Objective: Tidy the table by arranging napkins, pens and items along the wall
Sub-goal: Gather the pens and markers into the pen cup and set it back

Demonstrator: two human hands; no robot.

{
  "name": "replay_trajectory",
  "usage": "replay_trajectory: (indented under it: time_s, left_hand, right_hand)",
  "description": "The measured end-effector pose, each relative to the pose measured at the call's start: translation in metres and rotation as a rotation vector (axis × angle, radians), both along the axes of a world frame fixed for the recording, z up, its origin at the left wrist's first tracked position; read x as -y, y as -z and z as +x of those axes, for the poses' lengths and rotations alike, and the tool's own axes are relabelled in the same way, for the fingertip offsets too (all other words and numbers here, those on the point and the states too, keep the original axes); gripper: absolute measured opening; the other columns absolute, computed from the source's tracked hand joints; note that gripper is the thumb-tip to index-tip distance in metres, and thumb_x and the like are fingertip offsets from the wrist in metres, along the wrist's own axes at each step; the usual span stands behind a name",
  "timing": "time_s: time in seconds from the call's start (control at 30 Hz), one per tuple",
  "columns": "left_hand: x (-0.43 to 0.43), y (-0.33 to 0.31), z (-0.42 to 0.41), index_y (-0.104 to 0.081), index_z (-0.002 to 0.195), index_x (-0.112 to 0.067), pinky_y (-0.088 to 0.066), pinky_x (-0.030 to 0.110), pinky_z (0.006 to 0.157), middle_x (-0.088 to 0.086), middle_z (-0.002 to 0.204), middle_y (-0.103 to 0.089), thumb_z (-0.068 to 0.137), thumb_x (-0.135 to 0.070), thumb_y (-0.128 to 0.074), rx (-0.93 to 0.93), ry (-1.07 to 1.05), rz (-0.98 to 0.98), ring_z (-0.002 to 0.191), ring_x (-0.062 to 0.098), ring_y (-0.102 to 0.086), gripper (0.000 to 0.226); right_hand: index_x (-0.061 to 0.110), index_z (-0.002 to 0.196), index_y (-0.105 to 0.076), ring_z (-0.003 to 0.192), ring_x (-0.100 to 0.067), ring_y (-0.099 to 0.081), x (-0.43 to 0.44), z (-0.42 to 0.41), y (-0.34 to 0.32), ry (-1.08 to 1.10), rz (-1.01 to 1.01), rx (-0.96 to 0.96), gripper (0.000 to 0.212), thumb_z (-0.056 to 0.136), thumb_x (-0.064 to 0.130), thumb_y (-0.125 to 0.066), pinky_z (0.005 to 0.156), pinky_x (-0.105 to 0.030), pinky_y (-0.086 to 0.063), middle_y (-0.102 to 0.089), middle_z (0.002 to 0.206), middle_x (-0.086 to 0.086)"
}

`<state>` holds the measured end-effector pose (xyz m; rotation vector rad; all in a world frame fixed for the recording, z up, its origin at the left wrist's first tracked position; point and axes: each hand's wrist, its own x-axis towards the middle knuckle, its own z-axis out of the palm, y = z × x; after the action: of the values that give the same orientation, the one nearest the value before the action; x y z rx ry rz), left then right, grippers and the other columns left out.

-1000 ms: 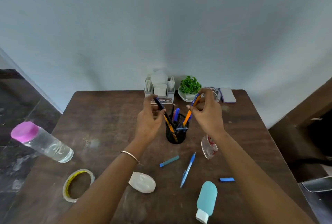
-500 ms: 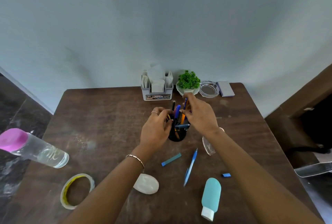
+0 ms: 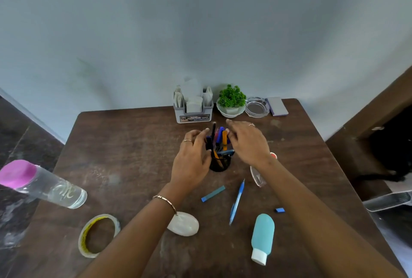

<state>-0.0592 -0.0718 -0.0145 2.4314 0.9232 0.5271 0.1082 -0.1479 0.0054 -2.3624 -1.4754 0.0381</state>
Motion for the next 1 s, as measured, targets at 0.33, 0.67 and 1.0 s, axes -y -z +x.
replay_trajectory:
  time_s: [0.33, 0.67, 1.0]
  left_hand:
    - [0.081, -0.012, 0.026, -0.055, 0.101, -0.021, -0.039, 0.021, 0.058, -0.012, 0.069, -0.049, 0.088, -0.027, -0.060, 0.150, 0.189, -0.081, 0.062, 0.005, -0.047, 0.015]
    - [0.141, 0.039, 0.044, -0.060, 0.094, -0.030, -0.051, 0.028, 0.070, -0.015, 0.084, -0.058, 0.085, -0.027, -0.060, -0.148, 0.254, -0.202, 0.080, 0.006, -0.058, 0.009]
    - [0.120, 0.065, 0.013, -0.056, 0.091, -0.033, -0.048, 0.041, 0.087, -0.013, 0.086, -0.058, 0.080, -0.042, -0.069, -0.333, -0.142, -0.256, 0.087, 0.008, -0.056, 0.020]
  right_hand:
    - [0.020, 0.121, -0.061, 0.115, -0.016, -0.056, 0.118, 0.020, -0.010, 0.371, 0.257, -0.139, 0.028, 0.093, 0.023, -0.056, 0.095, -0.029, -0.044, -0.064, 0.122, 0.001]
    - [0.019, 0.128, -0.057, 0.123, -0.025, -0.046, 0.256, 0.039, 0.079, 0.434, -0.228, -0.273, 0.041, 0.087, 0.019, -0.064, 0.098, -0.036, -0.043, -0.052, 0.129, -0.004]
    - [0.013, 0.104, -0.063, 0.100, -0.027, -0.052, 0.268, 0.060, 0.104, 0.313, -0.224, -0.233, 0.023, 0.083, 0.021, -0.069, 0.086, -0.037, -0.044, -0.057, 0.101, -0.006]
